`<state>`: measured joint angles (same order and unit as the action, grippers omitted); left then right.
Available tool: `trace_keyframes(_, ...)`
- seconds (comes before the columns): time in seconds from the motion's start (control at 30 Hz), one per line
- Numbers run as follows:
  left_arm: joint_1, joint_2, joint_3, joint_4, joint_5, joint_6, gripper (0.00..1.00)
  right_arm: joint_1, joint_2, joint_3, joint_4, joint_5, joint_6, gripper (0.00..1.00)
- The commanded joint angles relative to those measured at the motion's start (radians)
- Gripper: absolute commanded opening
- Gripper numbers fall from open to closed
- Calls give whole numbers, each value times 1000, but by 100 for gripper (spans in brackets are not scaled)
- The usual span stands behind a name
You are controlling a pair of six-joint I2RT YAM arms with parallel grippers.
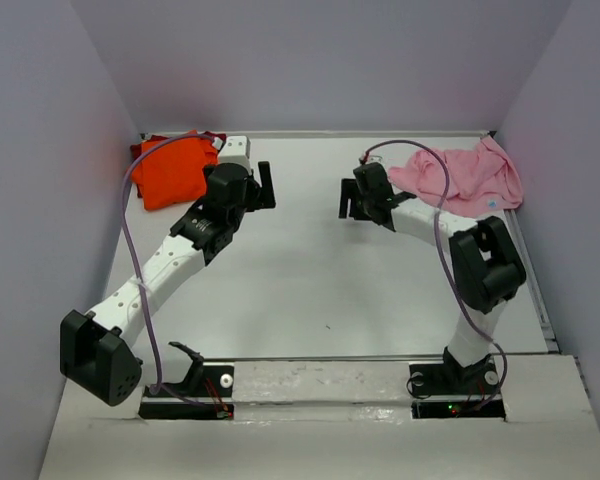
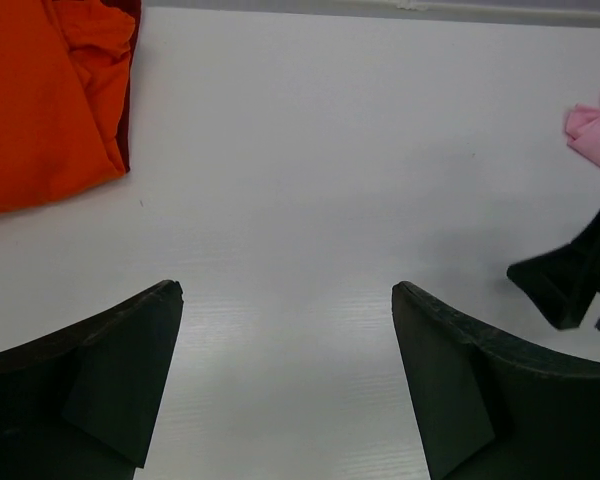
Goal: Fold and stack the t-shirts
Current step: Grab the tshirt from the pile, then move the tshirt to the center of the board
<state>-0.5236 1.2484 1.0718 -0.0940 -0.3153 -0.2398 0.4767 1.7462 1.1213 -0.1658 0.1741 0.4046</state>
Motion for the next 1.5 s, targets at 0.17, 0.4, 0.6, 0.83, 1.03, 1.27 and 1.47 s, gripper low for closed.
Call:
trace_keyframes(0.17,4,-83,17,43,-70,42,96,-46,400,604,-153,231,-70,74)
trace_keyframes(0.4,17,-47,27,28,-42,31,96,-128,595,932,-280,358,-101,74)
trace_keyframes(0.6,22,-72,17,45,-42,30,97,-184,656,1006,-307,503,-171,74)
trace_keyframes(0.83,24,-52,31,28,-34,30,97,-228,618,908,-276,614,-188,74)
trace_keyframes(1.03,25,-44,28,28,-15,25,97,-294,598,845,-270,562,-158,73)
trace_keyframes(1.27,25,-49,25,34,-11,22,97,-343,596,834,-268,539,-213,73)
trace_keyframes(1.47,25,-47,24,36,-8,20,97,-371,590,815,-270,453,-208,30)
